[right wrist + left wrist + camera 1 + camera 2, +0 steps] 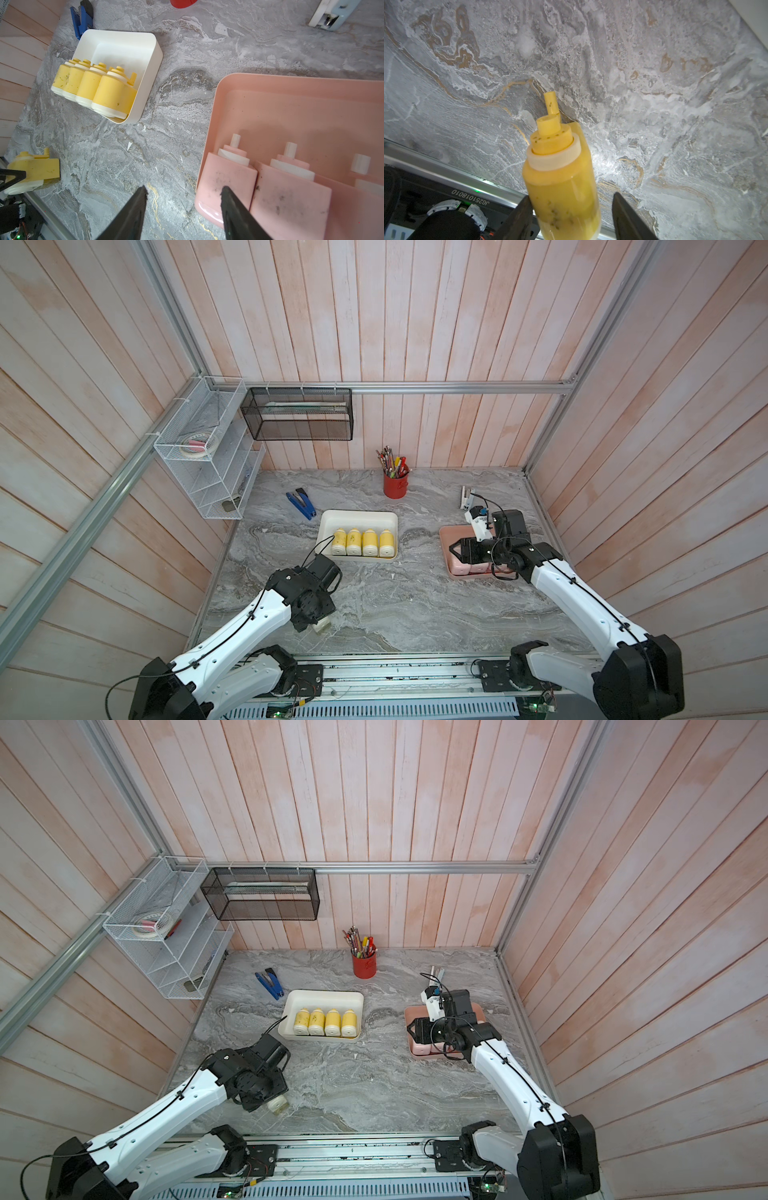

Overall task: Place the pencil sharpeners by color into the storage box
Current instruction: Pick up the pencil sharpener from the center of the board.

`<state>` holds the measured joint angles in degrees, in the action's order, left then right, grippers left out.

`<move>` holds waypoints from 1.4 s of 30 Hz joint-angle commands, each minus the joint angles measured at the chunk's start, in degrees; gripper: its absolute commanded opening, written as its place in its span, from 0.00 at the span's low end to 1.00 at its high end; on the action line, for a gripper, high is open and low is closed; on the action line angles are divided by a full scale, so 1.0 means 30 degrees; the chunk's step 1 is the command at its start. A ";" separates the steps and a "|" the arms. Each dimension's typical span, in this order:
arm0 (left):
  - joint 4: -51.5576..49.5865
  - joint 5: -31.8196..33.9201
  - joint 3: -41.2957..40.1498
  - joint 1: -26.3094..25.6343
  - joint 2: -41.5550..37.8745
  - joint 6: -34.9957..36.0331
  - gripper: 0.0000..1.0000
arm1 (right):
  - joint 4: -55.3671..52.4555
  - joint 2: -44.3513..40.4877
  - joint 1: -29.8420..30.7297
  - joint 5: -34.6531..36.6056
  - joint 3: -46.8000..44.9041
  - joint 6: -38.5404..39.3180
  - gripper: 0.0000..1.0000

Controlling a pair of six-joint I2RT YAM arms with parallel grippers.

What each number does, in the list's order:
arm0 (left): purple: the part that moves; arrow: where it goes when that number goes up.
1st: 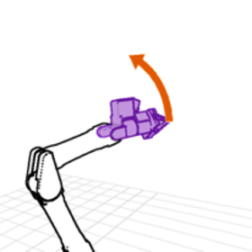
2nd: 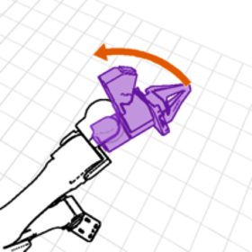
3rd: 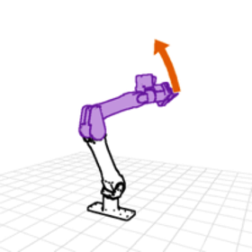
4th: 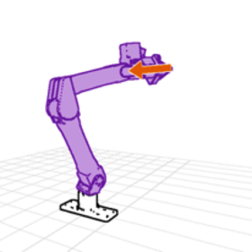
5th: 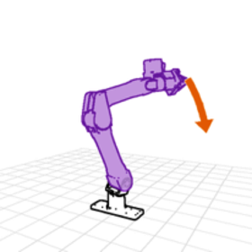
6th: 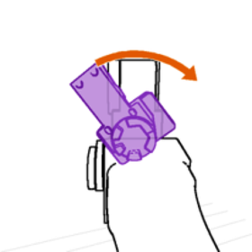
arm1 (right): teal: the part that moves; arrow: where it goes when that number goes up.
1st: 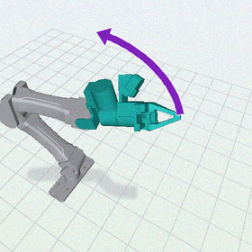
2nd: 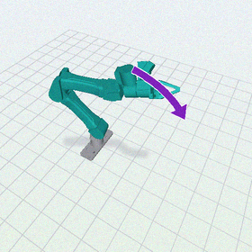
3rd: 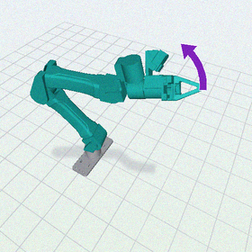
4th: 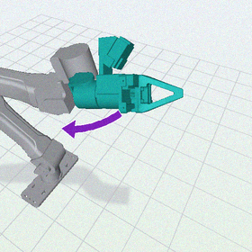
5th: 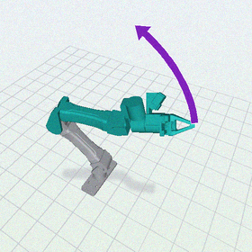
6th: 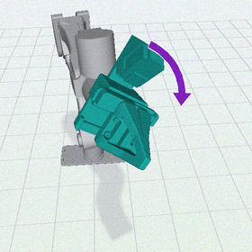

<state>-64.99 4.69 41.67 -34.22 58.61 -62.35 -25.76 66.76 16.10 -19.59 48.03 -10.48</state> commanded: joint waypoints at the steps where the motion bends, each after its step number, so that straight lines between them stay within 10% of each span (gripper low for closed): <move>1: 0.0484 -0.0301 -0.0421 0.0398 0.0006 0.0564 0.63 | -0.0254 0.0203 0.0097 -0.0207 -0.0249 0.0007 0.60; 42: 0.2000 -0.1885 -0.1259 0.2110 0.1554 0.3198 0.42 | -0.0345 0.0451 0.0140 0.0046 -0.0279 -0.0051 0.60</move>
<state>-58.89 0.16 37.39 -28.12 63.46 -54.04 -25.76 67.72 16.14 -19.57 47.70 -10.48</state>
